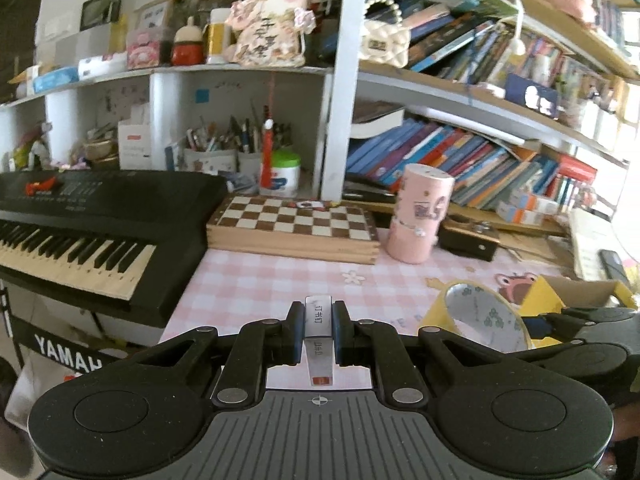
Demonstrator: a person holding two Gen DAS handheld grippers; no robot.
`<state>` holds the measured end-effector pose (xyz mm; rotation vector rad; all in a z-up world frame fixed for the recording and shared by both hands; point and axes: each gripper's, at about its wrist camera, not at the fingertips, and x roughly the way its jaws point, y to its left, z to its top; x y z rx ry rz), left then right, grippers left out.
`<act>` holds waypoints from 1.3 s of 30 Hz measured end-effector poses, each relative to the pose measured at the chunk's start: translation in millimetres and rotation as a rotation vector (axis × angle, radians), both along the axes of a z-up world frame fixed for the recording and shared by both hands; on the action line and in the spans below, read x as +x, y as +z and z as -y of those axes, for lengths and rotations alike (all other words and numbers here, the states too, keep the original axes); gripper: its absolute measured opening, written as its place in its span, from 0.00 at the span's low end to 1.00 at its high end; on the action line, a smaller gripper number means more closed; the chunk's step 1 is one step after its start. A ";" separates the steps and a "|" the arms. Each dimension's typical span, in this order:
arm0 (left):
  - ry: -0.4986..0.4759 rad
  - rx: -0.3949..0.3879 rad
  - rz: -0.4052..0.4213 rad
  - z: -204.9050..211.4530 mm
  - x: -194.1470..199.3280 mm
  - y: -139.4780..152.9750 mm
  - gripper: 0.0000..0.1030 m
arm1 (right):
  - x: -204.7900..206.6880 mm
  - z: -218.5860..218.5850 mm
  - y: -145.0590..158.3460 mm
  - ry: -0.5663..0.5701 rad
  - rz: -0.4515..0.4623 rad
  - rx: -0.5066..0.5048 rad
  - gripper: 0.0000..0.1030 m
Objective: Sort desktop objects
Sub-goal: 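Lift and carry the tape roll and white card in both tools toward the yellow box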
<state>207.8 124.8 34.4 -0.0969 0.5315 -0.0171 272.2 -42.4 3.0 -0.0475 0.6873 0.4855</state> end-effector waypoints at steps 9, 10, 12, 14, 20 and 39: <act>-0.061 -0.003 0.017 -9.3 -42.3 4.3 0.13 | -56.2 3.6 4.5 -0.096 -0.014 0.014 0.79; -0.067 -0.001 0.019 -10.5 -47.0 4.7 0.13 | -61.8 2.5 3.7 -0.100 -0.018 0.013 0.79; -0.079 0.002 0.024 -13.1 -56.2 4.6 0.13 | -75.0 -1.5 2.1 -0.103 -0.023 0.010 0.79; -0.093 0.007 0.027 -15.4 -65.5 4.5 0.13 | -89.2 -6.1 1.0 -0.105 -0.022 0.004 0.79; -0.141 0.034 0.019 -22.5 -94.9 0.3 0.13 | -122.4 -15.9 -1.2 -0.129 -0.037 0.003 0.79; -0.314 0.053 -0.019 -19.0 -174.7 -12.2 0.13 | -236.6 -15.8 -16.2 -0.280 -0.098 0.002 0.79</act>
